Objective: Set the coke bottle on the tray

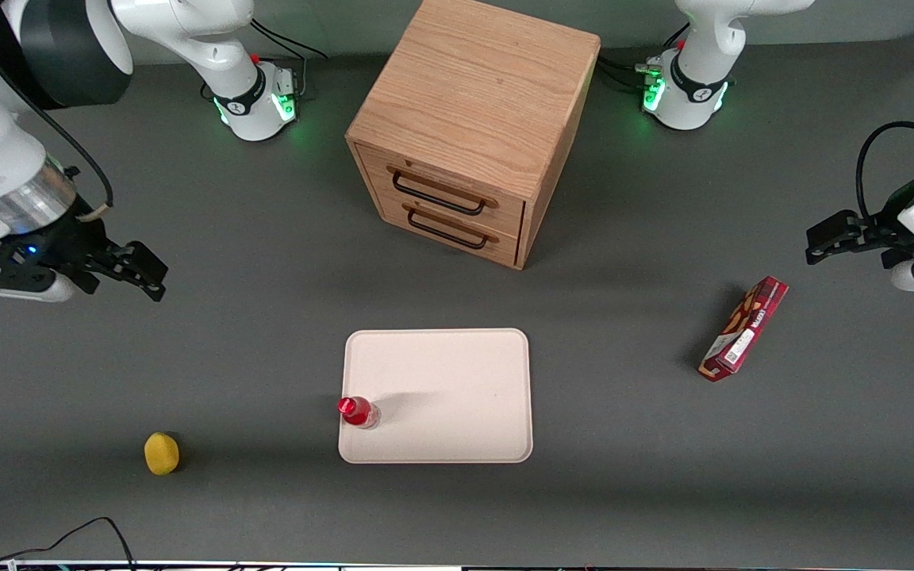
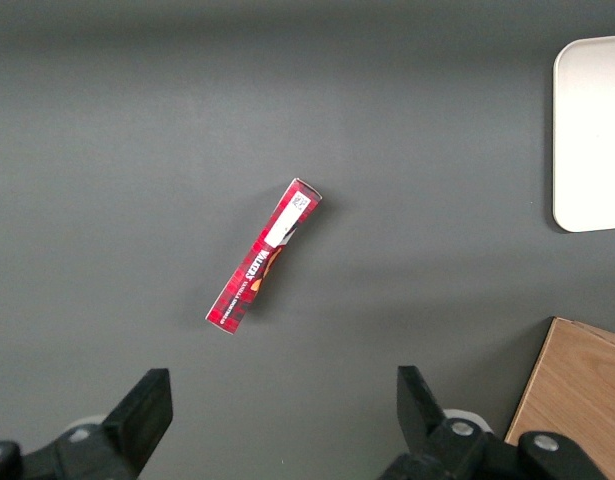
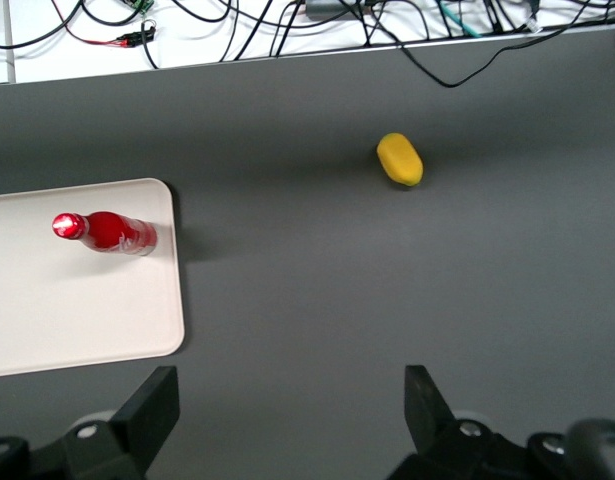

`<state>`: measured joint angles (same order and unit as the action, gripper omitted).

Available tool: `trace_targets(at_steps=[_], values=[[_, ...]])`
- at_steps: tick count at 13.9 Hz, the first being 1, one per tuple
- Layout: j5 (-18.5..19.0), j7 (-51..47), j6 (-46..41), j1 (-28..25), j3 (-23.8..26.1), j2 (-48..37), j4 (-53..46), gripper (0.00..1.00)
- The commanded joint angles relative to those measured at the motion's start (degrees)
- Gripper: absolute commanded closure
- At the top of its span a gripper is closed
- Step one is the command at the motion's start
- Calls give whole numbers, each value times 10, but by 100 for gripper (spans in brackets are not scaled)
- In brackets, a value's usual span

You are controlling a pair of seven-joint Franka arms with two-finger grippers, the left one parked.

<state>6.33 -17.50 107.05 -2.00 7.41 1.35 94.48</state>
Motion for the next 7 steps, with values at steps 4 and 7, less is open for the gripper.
trace_targets(at_steps=[4,7], values=[[-11,125,-41,47,-1,-32,-11,0],[-36,203,-60,88,2,-32,-21,0]])
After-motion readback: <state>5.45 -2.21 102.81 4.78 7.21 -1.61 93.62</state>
